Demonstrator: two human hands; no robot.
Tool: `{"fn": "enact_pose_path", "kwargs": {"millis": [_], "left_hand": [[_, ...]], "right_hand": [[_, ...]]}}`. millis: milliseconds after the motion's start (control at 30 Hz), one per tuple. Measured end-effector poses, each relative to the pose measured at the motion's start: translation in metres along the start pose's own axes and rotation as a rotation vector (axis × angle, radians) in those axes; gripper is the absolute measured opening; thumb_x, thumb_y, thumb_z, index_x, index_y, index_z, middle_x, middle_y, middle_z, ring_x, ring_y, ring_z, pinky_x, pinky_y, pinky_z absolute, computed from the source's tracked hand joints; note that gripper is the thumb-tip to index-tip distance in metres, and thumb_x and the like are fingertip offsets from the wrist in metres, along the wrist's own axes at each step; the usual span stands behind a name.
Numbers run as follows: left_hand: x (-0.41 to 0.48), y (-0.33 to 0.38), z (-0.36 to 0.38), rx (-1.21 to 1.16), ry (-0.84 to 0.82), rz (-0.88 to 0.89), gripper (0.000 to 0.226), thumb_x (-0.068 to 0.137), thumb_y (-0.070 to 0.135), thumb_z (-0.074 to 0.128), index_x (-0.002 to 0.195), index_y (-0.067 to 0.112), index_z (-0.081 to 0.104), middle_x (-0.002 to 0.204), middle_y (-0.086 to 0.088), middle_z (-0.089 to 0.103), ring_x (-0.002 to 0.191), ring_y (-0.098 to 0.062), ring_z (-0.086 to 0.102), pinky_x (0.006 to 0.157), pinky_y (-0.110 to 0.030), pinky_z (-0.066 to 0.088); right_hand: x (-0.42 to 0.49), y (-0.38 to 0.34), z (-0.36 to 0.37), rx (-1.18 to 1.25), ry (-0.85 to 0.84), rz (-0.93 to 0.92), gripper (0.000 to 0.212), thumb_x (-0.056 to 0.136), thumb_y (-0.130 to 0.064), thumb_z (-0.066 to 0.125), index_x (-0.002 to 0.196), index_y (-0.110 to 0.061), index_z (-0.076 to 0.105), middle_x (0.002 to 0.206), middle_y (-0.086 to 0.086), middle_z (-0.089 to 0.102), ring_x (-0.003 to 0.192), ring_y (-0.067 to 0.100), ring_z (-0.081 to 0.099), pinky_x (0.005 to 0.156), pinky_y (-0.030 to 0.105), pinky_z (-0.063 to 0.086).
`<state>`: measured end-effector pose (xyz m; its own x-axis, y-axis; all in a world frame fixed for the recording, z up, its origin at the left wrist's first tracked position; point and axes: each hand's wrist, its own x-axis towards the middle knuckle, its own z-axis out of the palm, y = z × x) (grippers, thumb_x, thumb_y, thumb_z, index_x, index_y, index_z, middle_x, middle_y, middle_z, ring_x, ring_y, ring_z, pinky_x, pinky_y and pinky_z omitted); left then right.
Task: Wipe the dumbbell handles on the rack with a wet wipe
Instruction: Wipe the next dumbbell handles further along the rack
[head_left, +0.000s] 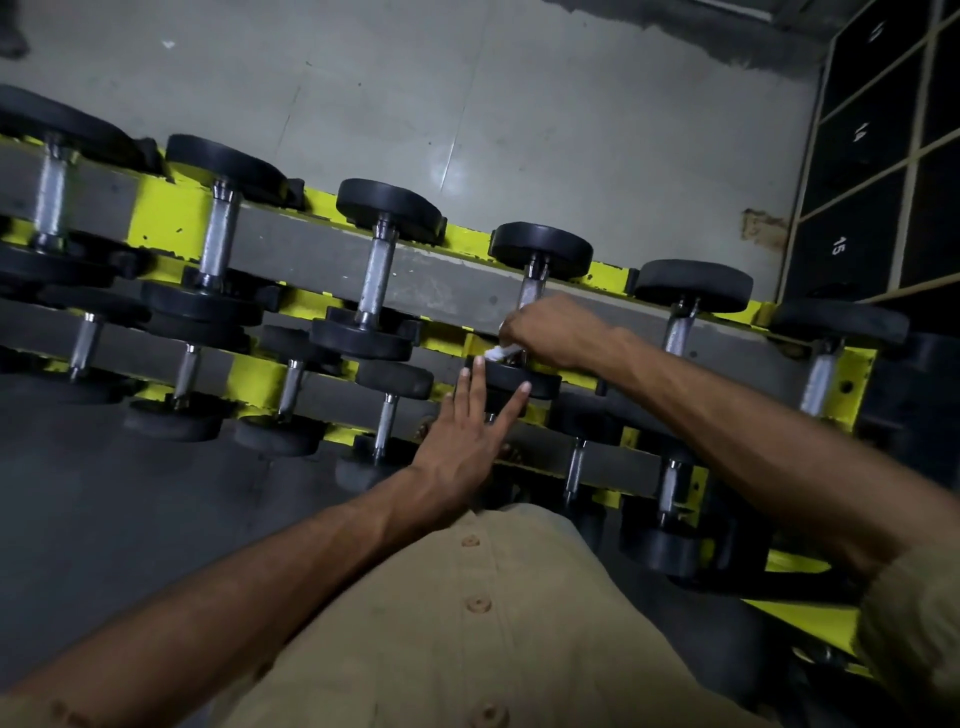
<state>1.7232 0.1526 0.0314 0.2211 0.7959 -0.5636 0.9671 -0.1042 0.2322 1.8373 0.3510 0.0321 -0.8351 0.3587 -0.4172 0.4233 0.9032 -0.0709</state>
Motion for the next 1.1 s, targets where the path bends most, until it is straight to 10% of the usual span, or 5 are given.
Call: {"fn": "enact_pose_path", "kwargs": {"millis": [433, 567, 700, 833, 1100], "left_hand": [[0.005, -0.004, 0.005, -0.004, -0.006, 0.006, 0.117, 0.101, 0.021, 0.065, 0.156, 0.027, -0.038, 0.151, -0.040, -0.045, 0.153, -0.056, -0.019, 0.128, -0.060, 0.017], [0.002, -0.003, -0.002, -0.001, -0.024, -0.002, 0.117, 0.101, 0.026, 0.065, 0.156, 0.027, -0.038, 0.151, -0.039, -0.045, 0.153, -0.055, -0.020, 0.128, -0.060, 0.016], [0.000, -0.001, -0.006, 0.016, -0.038, 0.004, 0.109, 0.101, 0.013, 0.057, 0.157, 0.025, -0.036, 0.152, -0.041, -0.042, 0.153, -0.056, -0.019, 0.128, -0.059, 0.015], [-0.002, 0.000, -0.011, 0.045, -0.040, -0.001, 0.109, 0.099, 0.010, 0.055, 0.157, 0.024, -0.036, 0.152, -0.042, -0.040, 0.154, -0.056, -0.017, 0.127, -0.058, 0.015], [-0.004, 0.000, -0.012, 0.028, -0.042, 0.010, 0.108, 0.101, 0.011, 0.055, 0.157, 0.026, -0.037, 0.153, -0.039, -0.043, 0.154, -0.054, -0.020, 0.129, -0.057, 0.010]], "right_hand": [[-0.032, -0.041, 0.074, 1.168, 0.537, 0.865, 0.009, 0.089, -0.014, 0.069, 0.097, -0.017, 0.070, 0.091, -0.004, 0.073, 0.081, 0.011, 0.065, 0.070, 0.024, 0.049], [-0.011, -0.029, 0.072, 1.425, 0.521, 0.977, 0.022, 0.094, -0.001, 0.058, 0.082, -0.015, 0.070, 0.084, 0.001, 0.068, 0.076, 0.010, 0.061, 0.066, 0.025, 0.049], [0.021, 0.010, 0.061, 2.137, 0.521, 1.022, 0.032, 0.096, 0.008, 0.042, 0.118, 0.000, 0.063, 0.107, 0.023, 0.071, 0.092, 0.032, 0.070, 0.086, 0.044, 0.060], [0.039, 0.024, 0.046, 2.575, 0.572, 0.897, 0.040, 0.105, -0.017, 0.030, 0.116, 0.001, 0.064, 0.100, 0.022, 0.074, 0.082, 0.032, 0.074, 0.081, 0.046, 0.058], [0.027, -0.005, 0.059, 2.186, 0.506, 0.995, 0.031, 0.100, -0.014, 0.037, 0.099, -0.012, 0.068, 0.094, 0.014, 0.073, 0.080, 0.026, 0.068, 0.072, 0.033, 0.053]]}}
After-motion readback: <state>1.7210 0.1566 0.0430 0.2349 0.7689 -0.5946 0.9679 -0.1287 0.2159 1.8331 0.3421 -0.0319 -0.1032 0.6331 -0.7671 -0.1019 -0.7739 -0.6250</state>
